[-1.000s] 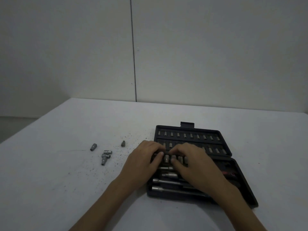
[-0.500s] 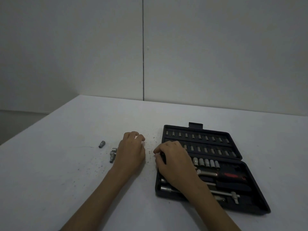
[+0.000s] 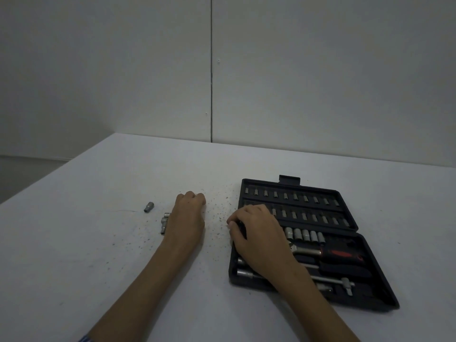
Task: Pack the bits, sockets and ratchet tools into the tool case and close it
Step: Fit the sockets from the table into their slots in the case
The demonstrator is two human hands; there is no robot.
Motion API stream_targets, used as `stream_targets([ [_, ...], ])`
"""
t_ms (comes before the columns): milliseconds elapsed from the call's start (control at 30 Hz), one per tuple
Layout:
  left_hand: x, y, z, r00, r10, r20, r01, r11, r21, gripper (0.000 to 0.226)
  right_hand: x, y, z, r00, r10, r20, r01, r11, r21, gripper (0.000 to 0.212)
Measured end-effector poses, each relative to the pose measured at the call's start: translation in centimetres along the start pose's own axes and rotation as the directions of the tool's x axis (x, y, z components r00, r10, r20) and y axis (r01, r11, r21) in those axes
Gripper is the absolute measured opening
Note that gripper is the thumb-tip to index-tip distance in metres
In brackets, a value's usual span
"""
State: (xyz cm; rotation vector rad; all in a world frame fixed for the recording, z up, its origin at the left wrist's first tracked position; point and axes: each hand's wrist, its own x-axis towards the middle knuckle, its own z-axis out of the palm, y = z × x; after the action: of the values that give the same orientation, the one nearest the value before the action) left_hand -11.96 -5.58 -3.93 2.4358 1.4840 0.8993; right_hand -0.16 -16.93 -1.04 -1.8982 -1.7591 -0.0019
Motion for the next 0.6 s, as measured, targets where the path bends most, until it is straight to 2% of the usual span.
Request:
stream_targets([
  [167, -0.1, 0.4, -0.7, 0.998, 0.062, -0.032, -0.066, 0.991, -0.116, 0.014, 0.1, 0.1, -0.2, 1.0, -0.003, 0.008, 0.002, 1.0, 0.023, 0.024],
  [267, -0.3, 1.2, -1.5, 0.995, 0.09, -0.043, -0.098, 0.962, -0.255, 0.01, 0.2, 0.3, -0.7, 1.0, 0.007, 0.025, -0.009, 0.996, 0.085, 0.021],
  [433, -0.7, 3.6, -2.9, 0.997, 0.081, 0.008, -0.064, 0.839, -0.54, 0.007, 0.2, 0.7, -1.9, 0.998, 0.064, 0.011, -0.064, 0.947, 0.315, 0.017],
  [600, -1.2, 6.1, -3.0, 0.994, 0.101, 0.046, -0.046, 0.748, -0.662, 0.01, -0.6, 1.7, -3.8, 0.993, 0.121, -0.007, -0.105, 0.891, 0.441, 0.016],
])
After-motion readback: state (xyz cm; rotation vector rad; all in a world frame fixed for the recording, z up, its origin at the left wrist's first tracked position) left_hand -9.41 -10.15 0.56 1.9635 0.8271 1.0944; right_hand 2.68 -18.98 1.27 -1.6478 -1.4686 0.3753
